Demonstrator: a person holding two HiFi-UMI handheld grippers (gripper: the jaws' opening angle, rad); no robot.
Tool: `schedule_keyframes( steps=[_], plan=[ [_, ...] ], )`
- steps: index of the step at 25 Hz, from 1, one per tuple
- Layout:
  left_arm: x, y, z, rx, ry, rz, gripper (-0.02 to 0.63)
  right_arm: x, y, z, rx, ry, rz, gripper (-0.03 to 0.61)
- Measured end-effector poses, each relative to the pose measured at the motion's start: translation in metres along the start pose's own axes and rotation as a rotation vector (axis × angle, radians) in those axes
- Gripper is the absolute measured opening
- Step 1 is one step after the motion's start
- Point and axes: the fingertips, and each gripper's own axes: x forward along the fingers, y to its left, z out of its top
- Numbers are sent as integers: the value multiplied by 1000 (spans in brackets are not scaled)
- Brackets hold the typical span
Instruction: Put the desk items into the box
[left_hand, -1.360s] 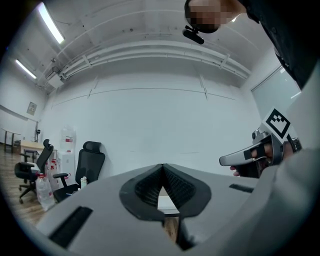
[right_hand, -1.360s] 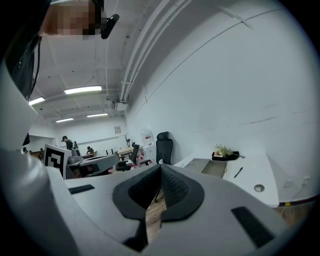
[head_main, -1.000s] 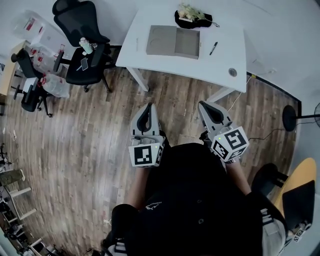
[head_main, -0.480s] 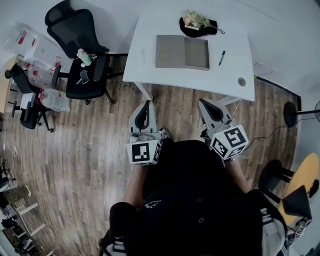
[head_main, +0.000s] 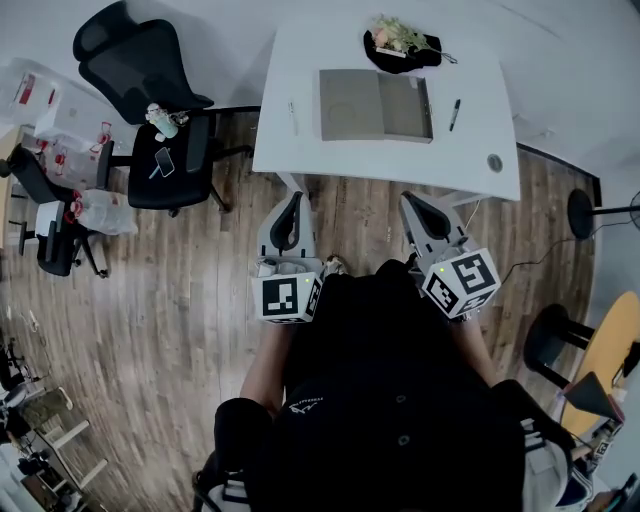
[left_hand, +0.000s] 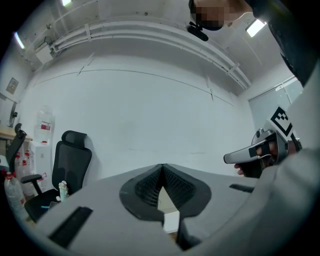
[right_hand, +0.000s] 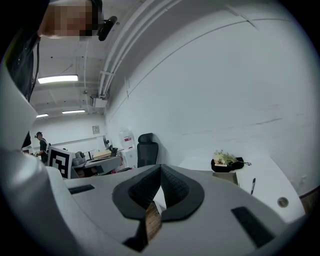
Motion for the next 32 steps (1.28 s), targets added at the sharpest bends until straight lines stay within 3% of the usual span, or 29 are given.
schedule_keyframes(
  steps=[7,12,32],
  plan=[
    [22,-5,-16,-12,47,-62,8,3,-19,-8,28,30,-68,-2],
    [39,-9,-19,3,63,-58,8,10,-41,-10,51,38,-72,-2],
    [163,23,-27,8,122,134,8,136,-132,25,43,74,140,-2]
  ],
)
